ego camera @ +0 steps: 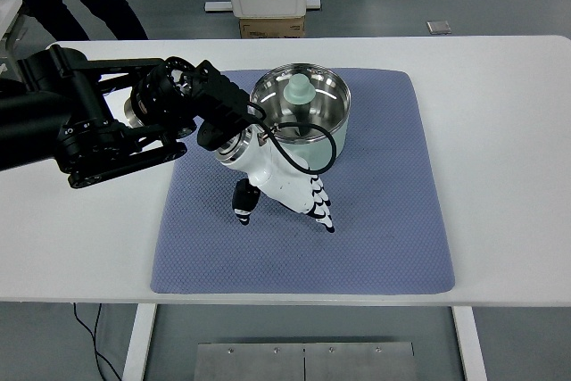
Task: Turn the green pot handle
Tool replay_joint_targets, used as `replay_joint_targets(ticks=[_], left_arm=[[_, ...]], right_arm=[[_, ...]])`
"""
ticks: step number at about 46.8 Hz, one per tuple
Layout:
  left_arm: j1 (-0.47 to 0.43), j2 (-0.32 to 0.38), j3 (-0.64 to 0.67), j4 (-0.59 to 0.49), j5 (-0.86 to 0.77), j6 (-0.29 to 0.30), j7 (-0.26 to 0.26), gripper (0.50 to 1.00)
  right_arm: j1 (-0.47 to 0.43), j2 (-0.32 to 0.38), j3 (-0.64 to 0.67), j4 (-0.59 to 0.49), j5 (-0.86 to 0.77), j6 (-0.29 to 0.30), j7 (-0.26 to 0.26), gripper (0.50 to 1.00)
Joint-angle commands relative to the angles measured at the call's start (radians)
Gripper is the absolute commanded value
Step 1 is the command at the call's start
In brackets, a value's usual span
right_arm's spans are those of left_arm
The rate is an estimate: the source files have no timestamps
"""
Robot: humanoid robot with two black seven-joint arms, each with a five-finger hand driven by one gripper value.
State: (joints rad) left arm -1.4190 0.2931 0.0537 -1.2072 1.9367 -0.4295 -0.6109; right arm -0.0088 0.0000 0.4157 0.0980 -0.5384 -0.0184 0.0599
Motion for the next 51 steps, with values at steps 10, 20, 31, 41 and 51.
replay_joint_targets(ticks=[10, 20, 31, 41, 51], left_arm=[[-0.006, 0.014, 0.025, 0.000, 0.001, -0.002, 0.000, 1.000], [-0.009, 0.032, 0.035, 0.000, 0.001, -0.002, 0.000, 1.000], [-0.015, 0.067, 0.046, -0.002, 0.002, -0.002, 0.000, 1.000], [-0.015, 0.098, 0.063, -0.002, 0.002, -0.002, 0.000, 1.000], [-0.015, 0.147, 0.067, -0.003, 0.002, -0.002, 0.000, 1.000]], right_arm=[[0.000, 0.000, 0.000, -0.001, 0.000, 0.000, 0.000, 1.000], [0.000, 0.000, 0.000, -0.001, 0.000, 0.000, 0.000, 1.000], [0.000, 0.000, 0.000, 0.002, 0.000, 0.000, 0.000, 1.000], [0.000, 0.000, 0.000, 0.002, 0.000, 0.000, 0.000, 1.000], [0.000, 0.000, 0.000, 0.002, 0.000, 0.000, 0.000, 1.000]])
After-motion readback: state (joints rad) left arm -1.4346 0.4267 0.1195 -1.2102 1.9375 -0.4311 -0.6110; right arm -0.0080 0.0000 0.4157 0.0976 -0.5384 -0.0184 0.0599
